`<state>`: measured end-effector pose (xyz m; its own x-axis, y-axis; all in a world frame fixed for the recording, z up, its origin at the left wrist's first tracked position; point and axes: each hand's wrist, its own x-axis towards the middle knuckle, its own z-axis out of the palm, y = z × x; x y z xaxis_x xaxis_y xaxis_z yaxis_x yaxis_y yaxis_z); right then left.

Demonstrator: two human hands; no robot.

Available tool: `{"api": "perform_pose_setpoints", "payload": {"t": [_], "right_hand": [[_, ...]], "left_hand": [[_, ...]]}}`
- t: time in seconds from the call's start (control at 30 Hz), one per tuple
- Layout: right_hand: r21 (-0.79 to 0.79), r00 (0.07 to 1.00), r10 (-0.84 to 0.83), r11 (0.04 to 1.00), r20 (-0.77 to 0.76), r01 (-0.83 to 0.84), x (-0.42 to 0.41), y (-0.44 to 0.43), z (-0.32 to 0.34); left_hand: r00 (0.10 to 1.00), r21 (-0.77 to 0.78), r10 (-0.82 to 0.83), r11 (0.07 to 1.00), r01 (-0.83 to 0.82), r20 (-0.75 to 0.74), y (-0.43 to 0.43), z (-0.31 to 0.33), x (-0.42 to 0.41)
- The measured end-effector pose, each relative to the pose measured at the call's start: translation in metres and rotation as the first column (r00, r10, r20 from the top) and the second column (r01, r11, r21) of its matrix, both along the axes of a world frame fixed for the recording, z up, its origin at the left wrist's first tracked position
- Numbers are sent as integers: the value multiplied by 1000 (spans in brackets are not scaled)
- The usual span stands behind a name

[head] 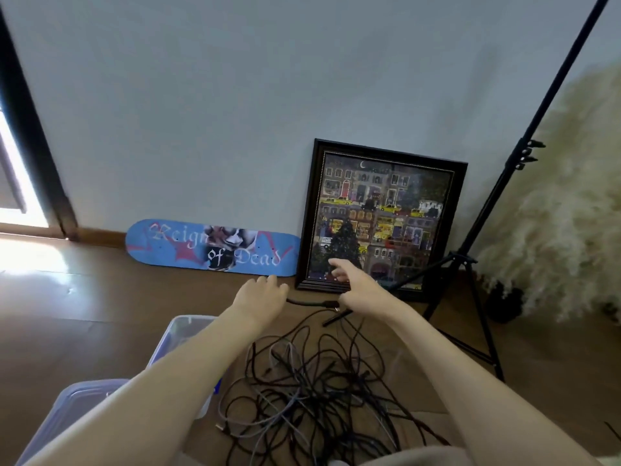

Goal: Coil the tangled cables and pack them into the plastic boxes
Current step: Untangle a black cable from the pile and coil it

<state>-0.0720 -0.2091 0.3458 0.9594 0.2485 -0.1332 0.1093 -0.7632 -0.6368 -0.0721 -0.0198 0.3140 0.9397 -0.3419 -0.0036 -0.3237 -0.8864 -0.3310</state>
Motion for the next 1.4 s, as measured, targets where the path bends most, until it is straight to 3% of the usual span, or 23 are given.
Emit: {"api": "perform_pose_setpoints", "payload": {"t": [0.13,0.2,0.3,0.43,0.57,0.67,0.73,0.83,0.9,0.97,1.03,1.1,1.17,1.27,1.4], "right_hand": [[-315,968,250,921,35,-227,-8,16,-7],[-318,967,224,932,120,-176,-10,20,-9],[-218,958,74,976,278,-12,-5,14,-12],[-210,907,-67,963,415,167,-2,-2,-13],[-238,959,-148,949,244,207,0,-16,-24],[-267,992,-86,962,-90,59,-10,-17,-24],[-182,920,69,972,-385,-149,-22,-12,-12],[158,645,403,901,-649,-403,-31,-8,3],[411,476,602,793,-641,-450,-35,-6,10],[554,396,717,696,-574,-457,-41,-3,17],[640,396,773,634,-496,-435,-46,1,22],[736,466,783,588,-412,-335,-49,5,24],[854,574,756,490,-316,-175,-49,4,25],[964,744,640,267,-191,18,-43,-2,30],[985,861,479,74,-170,153,-37,-20,36]], "left_hand": [[998,-107,-53,993,57,39,-1,0,-1],[997,-328,-64,941,76,47,0,-1,-1],[999,-733,-21,680,-4,-25,2,2,-1],[999,-931,-37,363,36,24,-6,10,-5],[983,-983,-183,172,62,30,-21,19,-12],[982,-972,-167,200,122,89,-35,17,-11],[988,-961,-98,242,136,115,-40,20,-9],[973,-992,-221,122,-32,-59,-39,29,-7],[895,-973,-384,64,-222,-230,-36,37,-9],[818,-938,-488,6,-345,-304,-35,39,-12],[751,-898,-574,-61,-435,-325,-37,36,-14],[679,-826,-647,-134,-548,-346,-44,31,-17],[651,-815,-665,-109,-569,-366,-54,24,-23],[633,-866,-685,-5,-500,-361,-73,11,-35],[669,-867,-552,313,-387,-498,-91,-1,-40]]}}
